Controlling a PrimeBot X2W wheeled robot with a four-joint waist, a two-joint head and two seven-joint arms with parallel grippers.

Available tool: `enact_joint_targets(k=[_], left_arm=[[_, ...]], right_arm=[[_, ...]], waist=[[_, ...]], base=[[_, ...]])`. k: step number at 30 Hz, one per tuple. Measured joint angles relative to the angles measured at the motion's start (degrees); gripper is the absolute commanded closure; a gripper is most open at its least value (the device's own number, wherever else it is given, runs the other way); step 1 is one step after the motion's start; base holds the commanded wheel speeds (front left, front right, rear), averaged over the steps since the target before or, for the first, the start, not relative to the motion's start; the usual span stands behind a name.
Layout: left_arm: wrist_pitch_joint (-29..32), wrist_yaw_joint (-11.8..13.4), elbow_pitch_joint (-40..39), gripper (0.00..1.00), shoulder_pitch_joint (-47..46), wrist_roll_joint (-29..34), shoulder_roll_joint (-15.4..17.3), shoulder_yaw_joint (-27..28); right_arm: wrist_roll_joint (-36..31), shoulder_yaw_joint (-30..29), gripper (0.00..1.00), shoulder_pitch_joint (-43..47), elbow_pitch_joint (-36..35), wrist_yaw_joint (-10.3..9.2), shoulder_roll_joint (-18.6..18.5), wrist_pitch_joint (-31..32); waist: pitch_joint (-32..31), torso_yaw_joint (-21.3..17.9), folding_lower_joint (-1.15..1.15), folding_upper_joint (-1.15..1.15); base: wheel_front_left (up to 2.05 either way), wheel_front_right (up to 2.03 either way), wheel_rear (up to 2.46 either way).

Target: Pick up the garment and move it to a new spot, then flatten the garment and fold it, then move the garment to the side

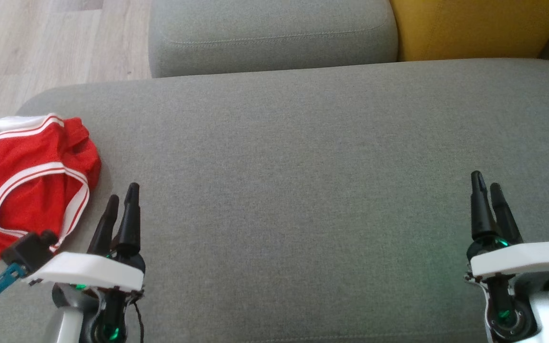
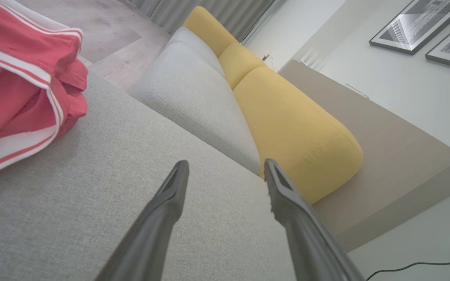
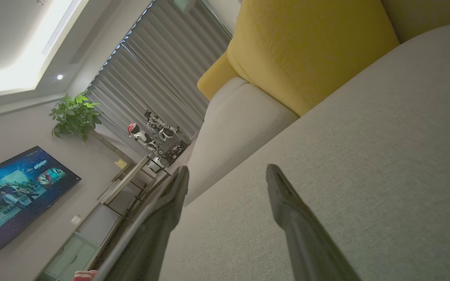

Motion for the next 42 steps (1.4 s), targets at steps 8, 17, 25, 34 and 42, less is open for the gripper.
enact_joint_targets(k=[8, 17, 25, 34, 42], left_arm=[[-1.29, 1.27, -0.21, 0.00, 0.07, 5.99, 1.09, -2.09], [-2.86, 2.78, -0.79, 0.00, 0.07, 12.18, 2.01, -4.14], [-4.15, 4.08, -0.92, 0.00, 0.10, 18.07, 3.20, -6.09], [-5.87, 5.53, -0.91, 0.00, 0.21, 23.70, 3.66, -7.68], [-6.92, 6.26, -0.79, 0.00, 0.26, 28.09, 3.99, -8.64]], right_arm=[[-5.94, 0.86, 0.00, 0.01, 1.23, 0.00, -0.07, -1.29], [-13.01, 1.87, 0.00, 0.01, 2.15, 0.00, -0.07, -2.78], [-20.00, 2.23, 0.00, 0.01, 3.02, 0.00, -0.07, -4.35], [-26.58, 2.41, 0.00, 0.00, 3.38, 0.00, -0.07, -5.78], [-31.56, 2.53, 0.00, 0.00, 3.41, 0.00, -0.05, -6.82]], waist=[[-0.21, 0.30, 0.00, 0.00], [-0.38, 0.29, 0.00, 0.00], [-0.53, 0.18, 0.00, 0.00], [-0.51, 0.26, 0.00, 0.00], [-0.49, 0.44, 0.00, 0.00]], base=[[0.00, 0.00, 0.00], [0.00, 0.00, 0.00], [0.00, 0.00, 0.00], [0.00, 0.00, 0.00], [0.00, 0.00, 0.00]])
